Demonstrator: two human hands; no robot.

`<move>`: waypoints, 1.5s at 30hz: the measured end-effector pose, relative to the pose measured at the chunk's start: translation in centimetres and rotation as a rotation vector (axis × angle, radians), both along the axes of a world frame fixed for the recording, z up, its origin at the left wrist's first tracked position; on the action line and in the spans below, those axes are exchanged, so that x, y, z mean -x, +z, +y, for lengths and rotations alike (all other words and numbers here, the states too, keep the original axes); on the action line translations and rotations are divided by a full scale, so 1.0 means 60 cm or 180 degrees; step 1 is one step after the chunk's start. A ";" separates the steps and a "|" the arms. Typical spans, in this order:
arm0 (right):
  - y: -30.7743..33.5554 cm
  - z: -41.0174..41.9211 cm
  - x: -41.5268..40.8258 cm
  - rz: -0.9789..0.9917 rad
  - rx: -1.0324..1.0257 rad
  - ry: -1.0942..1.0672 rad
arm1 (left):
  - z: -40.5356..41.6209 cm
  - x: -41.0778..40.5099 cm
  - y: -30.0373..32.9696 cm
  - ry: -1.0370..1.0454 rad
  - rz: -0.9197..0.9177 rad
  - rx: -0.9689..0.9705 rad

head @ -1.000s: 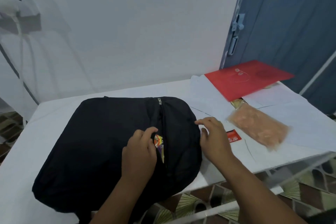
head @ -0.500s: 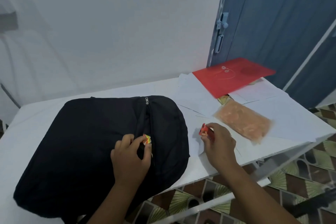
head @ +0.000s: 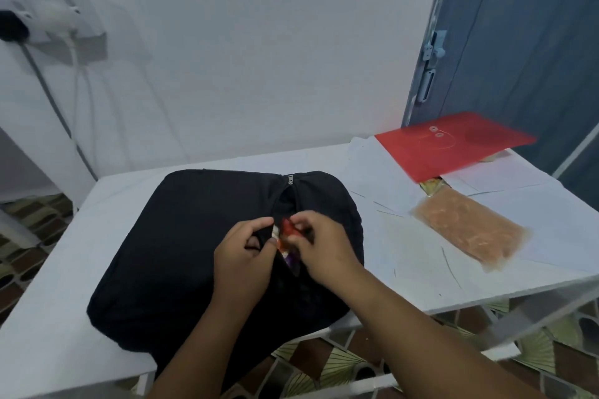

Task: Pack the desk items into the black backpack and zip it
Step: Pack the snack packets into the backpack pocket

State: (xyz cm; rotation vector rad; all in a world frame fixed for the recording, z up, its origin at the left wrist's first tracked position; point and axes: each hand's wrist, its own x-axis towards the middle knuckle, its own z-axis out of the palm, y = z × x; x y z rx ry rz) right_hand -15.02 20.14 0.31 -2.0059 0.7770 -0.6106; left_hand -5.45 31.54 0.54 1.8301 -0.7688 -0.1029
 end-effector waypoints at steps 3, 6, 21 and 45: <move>-0.012 0.009 -0.015 0.0133 -0.0157 0.0857 | 0.004 -0.001 0.009 -0.0068 0.0045 0.0030; -0.021 0.000 -0.022 -0.0059 -0.0153 0.0438 | 0.008 0.002 0.012 -0.0090 0.0039 0.0035; -0.020 -0.022 -0.008 0.1312 0.0703 0.1809 | -0.006 0.015 0.023 0.0047 0.0158 0.0058; -0.036 -0.207 0.152 -0.0278 -0.0212 -0.0911 | -0.151 0.086 -0.049 -0.0135 -0.1532 -0.1613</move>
